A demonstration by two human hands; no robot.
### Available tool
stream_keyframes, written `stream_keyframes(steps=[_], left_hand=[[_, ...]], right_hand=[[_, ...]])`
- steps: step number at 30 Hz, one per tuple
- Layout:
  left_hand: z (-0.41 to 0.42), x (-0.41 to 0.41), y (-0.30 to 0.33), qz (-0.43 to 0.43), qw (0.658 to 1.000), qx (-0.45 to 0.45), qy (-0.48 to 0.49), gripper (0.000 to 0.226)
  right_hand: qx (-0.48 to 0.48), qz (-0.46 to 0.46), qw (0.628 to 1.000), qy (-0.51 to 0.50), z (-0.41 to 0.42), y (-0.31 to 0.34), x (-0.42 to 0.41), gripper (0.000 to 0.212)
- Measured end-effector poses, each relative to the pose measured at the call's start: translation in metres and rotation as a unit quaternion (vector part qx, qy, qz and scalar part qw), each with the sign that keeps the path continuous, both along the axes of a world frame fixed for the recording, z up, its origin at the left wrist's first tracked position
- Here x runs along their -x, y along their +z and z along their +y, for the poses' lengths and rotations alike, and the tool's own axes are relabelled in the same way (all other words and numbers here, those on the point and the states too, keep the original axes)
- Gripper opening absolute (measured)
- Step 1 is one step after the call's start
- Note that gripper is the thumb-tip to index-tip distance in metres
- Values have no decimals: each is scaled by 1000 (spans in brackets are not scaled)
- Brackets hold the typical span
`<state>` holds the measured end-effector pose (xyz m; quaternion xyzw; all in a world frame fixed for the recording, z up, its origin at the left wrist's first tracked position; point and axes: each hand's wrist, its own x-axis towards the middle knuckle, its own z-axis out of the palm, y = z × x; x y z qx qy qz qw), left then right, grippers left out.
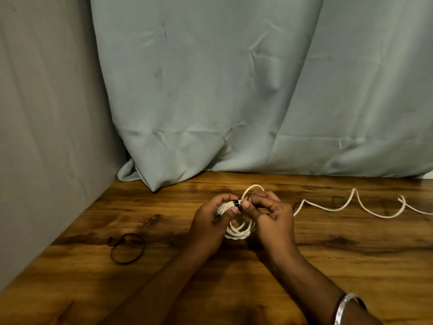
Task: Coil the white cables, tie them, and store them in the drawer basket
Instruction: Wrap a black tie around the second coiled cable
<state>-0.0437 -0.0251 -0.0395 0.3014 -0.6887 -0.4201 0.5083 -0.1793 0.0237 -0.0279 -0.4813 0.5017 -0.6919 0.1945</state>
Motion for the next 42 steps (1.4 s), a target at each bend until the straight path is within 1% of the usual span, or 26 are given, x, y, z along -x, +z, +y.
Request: stream_keyframes(steps=[1,3,8,12,15,18,23,25,32,37,42], left_hand=[[1,0,0,-9,1000,17,12,22],[2,-2,0,-7,999,37,28,23],[0,-4,-2,-10,994,89,69,23],[-1,-5,-3,-3,990,102,94,23],[0,-5,-4,-18,989,107,102,25],[1,-4,-4,-38,987,110,111,24],[3,-4,-2,-41,983,126,129,27],[3,-4,-2,-37,982,132,133,25],[6,-1,0,-59,976,147,151,26],[11,1,-1,-92,967,167,168,29],[13,0,-1,-105,965,170,170,28]], right_hand=[[-2,-9,1000,4,0,0,-1,25],[-5,7,1000,-2,2,2,-2,25],[10,116,992,-49,4,3,-5,15],[37,165,984,-63,6,4,-7,19],[31,143,988,-42,10,6,-10,25],[12,120,992,-35,13,7,-13,25],[39,160,985,-61,15,10,-14,29],[43,148,986,-65,15,10,-13,31],[18,91,993,-67,13,10,-12,30],[11,71,995,-63,11,11,-12,26],[13,63,996,-65,10,11,-13,25]])
